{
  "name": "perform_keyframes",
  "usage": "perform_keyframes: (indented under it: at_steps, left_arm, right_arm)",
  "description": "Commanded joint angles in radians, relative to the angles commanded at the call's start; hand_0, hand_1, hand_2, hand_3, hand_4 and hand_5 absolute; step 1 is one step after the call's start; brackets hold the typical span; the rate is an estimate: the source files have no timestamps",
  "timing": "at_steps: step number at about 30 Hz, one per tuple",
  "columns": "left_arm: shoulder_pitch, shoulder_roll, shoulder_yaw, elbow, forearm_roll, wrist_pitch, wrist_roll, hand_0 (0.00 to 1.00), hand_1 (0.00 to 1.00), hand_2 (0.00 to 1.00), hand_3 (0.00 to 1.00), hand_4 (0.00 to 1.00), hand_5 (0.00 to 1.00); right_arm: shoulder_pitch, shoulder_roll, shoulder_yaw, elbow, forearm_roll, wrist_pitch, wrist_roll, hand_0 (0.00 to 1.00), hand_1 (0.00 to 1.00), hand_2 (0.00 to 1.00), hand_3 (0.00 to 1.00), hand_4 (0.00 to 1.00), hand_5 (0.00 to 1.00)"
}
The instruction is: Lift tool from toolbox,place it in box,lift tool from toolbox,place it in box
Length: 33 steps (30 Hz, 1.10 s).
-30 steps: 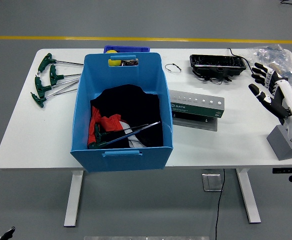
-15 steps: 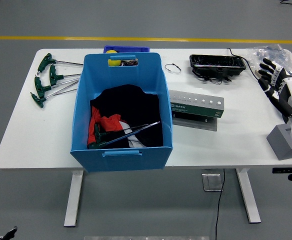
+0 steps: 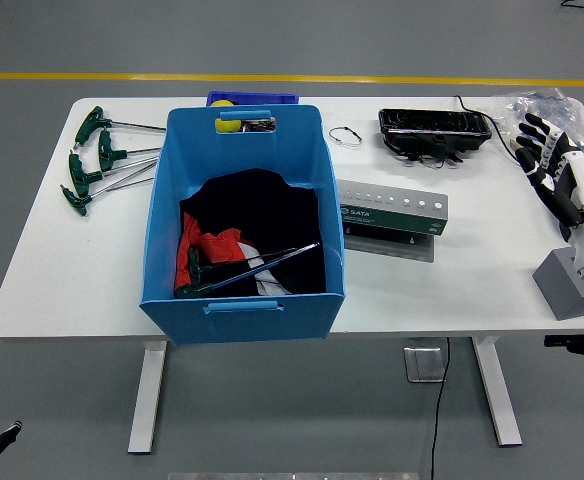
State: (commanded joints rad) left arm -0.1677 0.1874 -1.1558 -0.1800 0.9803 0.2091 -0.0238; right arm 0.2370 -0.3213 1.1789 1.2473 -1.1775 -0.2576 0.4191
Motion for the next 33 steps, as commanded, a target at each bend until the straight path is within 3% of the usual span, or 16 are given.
perform_keyframes:
  at_steps: [9,15,22,33]
  left_arm:
    - [-0.022,0.039,-0.072,0.000,0.090,-0.006,0.008,0.857,0.872,0.885,0.679,0.685,0.665]
    - [-0.022,0.021,-0.085,0.000,0.084,-0.008,0.007,0.856,0.873,0.885,0.680,0.685,0.665]
    - [0.007,-0.010,-0.071,0.000,0.059,-0.005,0.009,0.857,0.873,0.886,0.683,0.685,0.663]
    - [0.037,-0.002,-0.051,0.000,0.047,0.000,0.013,0.856,0.873,0.885,0.683,0.686,0.662]
  right_arm:
    - [-0.003,-0.011,-0.117,0.030,0.006,-0.011,0.004,0.874,0.823,0.869,0.900,0.998,0.848]
    - [-0.015,-0.006,-0.124,0.036,0.021,-0.023,0.011,0.873,0.823,0.868,0.901,0.998,0.847]
    - [-0.017,-0.028,-0.139,0.044,0.019,-0.022,0.010,0.877,0.824,0.870,0.903,0.998,0.830]
    - [-0.018,-0.030,-0.149,0.050,0.011,-0.014,0.003,0.878,0.830,0.874,0.906,0.998,0.815]
